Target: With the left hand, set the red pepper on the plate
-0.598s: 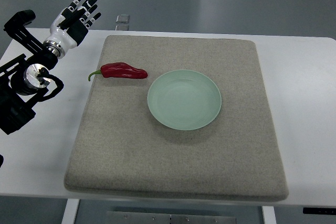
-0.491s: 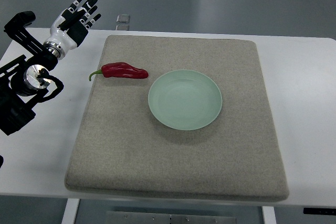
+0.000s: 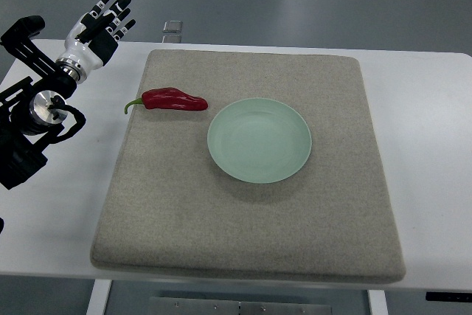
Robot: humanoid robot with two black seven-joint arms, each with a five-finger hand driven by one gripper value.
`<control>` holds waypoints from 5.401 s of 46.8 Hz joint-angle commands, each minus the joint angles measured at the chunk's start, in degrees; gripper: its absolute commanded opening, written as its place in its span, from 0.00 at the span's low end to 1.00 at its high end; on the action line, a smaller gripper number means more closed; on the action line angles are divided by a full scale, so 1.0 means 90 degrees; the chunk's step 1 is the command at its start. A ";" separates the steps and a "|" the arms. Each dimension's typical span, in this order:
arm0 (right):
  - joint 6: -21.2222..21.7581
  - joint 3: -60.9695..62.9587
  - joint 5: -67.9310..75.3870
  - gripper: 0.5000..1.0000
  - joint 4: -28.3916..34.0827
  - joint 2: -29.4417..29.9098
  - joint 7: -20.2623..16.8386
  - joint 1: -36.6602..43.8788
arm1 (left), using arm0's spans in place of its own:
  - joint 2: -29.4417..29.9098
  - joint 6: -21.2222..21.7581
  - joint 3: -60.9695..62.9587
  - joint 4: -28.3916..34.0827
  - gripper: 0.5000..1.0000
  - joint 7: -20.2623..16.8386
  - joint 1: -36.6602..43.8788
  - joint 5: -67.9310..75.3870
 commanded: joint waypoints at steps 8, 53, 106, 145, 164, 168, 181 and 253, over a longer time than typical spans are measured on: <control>0.0000 0.0000 0.0000 0.86 0.0001 0.0000 0.0000 0.0004 | 0.0047 -0.0144 0.0042 0.0052 1.00 0.0001 -0.0019 0.0108; 0.0000 0.0000 0.0000 0.86 0.0001 0.0000 0.0000 -0.0006 | 0.0115 -0.0896 0.0032 0.0022 1.00 -0.0009 -0.0048 0.0420; 0.0000 0.0000 0.0000 0.86 0.0001 0.0000 0.0000 0.0004 | 0.0896 -0.0935 0.0111 -0.0329 1.00 -0.0985 -0.0224 0.5418; 0.0000 0.0000 0.0000 0.86 0.0001 0.0000 0.0000 -0.0006 | 0.1599 -0.1082 0.0179 -0.1179 1.00 -0.1229 -0.0390 0.7295; 0.0000 0.0000 0.0000 0.86 0.0001 0.0000 0.0000 -0.0006 | 0.1521 0.0002 0.0198 -0.1823 1.00 -0.1366 -0.0351 0.7217; 0.0000 0.0000 0.0000 0.86 0.0001 0.0000 0.0000 0.0004 | 0.1511 -0.0027 0.0208 -0.1833 1.00 -0.1366 -0.0351 0.7256; 0.0000 0.0000 0.0000 0.86 0.0001 0.0000 0.0000 0.0004 | 0.1580 -0.0066 0.0950 -0.1823 1.00 -0.1347 -0.0488 0.8143; 0.0000 0.0000 0.0000 0.86 0.0001 0.0000 0.0000 0.0004 | 0.0984 0.0774 0.1810 -0.1110 0.73 -0.1278 -0.0761 1.1338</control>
